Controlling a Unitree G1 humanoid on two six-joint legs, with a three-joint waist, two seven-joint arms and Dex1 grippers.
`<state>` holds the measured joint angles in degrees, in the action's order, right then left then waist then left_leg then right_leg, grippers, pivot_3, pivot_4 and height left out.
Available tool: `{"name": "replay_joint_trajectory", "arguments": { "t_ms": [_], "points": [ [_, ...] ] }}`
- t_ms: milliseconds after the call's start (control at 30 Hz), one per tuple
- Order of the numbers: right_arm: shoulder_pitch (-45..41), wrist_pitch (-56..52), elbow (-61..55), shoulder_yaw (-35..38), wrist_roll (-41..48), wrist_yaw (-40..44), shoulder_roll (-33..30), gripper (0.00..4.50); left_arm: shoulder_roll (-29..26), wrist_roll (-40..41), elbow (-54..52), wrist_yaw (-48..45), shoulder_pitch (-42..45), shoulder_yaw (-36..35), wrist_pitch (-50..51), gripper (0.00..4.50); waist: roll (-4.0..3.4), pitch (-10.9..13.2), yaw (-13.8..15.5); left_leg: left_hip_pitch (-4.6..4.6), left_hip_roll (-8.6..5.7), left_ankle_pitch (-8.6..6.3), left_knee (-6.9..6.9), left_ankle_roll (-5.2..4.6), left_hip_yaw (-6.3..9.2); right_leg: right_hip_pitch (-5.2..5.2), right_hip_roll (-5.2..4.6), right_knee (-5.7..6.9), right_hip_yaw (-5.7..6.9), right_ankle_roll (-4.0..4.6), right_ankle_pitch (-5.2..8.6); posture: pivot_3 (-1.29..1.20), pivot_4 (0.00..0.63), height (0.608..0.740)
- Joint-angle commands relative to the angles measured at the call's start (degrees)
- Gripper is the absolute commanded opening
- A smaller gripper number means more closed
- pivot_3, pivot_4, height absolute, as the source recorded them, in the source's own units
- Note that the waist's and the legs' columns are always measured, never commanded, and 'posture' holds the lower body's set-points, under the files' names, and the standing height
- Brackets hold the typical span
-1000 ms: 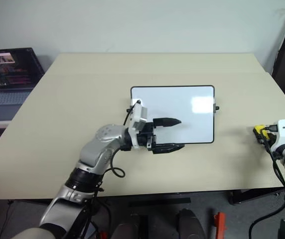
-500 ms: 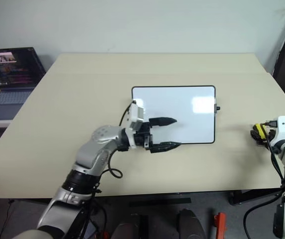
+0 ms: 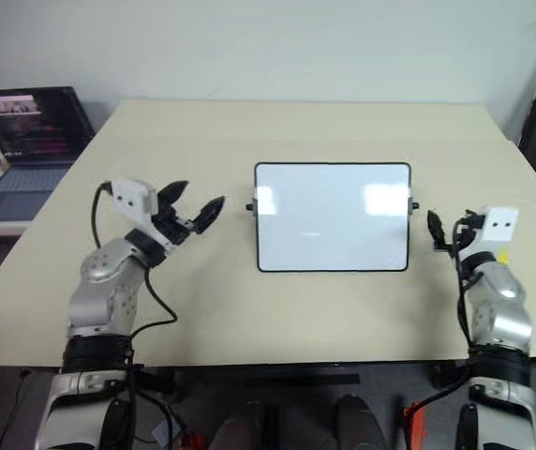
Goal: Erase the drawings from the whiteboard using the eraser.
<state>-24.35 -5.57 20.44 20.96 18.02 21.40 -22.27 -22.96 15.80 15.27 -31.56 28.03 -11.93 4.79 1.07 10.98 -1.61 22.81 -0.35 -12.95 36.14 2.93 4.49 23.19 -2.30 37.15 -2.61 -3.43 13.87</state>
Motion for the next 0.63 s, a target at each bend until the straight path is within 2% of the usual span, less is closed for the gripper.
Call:
{"name": "replay_joint_trajectory", "arguments": {
  "t_ms": [33, 367, 633],
  "points": [
    [-0.79, 6.68, 4.12, 0.15, -0.47, 0.88, 0.68, 4.47, 1.37, -3.54, 4.93, 4.58, 1.04, -0.14, -7.02, 4.50, 0.00, 0.00, 0.44, 0.02, -0.03, 0.00, 0.00, 0.00, 0.00, 0.00, -0.03, -0.02, 0.00, 0.00, -0.01, 0.00, 0.150, 0.740],
    [-1.04, 13.48, 8.64, -1.78, -1.77, 0.37, 3.33, 4.47, 5.70, -7.67, 17.68, 10.71, 3.16, 1.03, -18.18, 4.50, 0.00, 0.00, -0.23, -0.01, 0.01, 0.00, -0.05, 0.00, -0.01, 0.04, -0.02, 0.02, 0.02, 0.05, -0.07, 0.00, 0.150, 0.740],
    [-3.61, 14.66, 13.05, -2.96, -2.78, -1.28, 3.91, 4.47, 9.25, -7.79, 18.07, 11.85, -0.75, 2.27, -19.36, 4.50, -0.01, -0.02, -0.37, -0.03, 0.01, 0.00, -0.05, 0.00, -0.03, 0.03, -0.01, 0.04, 0.00, 0.05, -0.07, 0.00, 0.150, 0.740]
  ]
}}
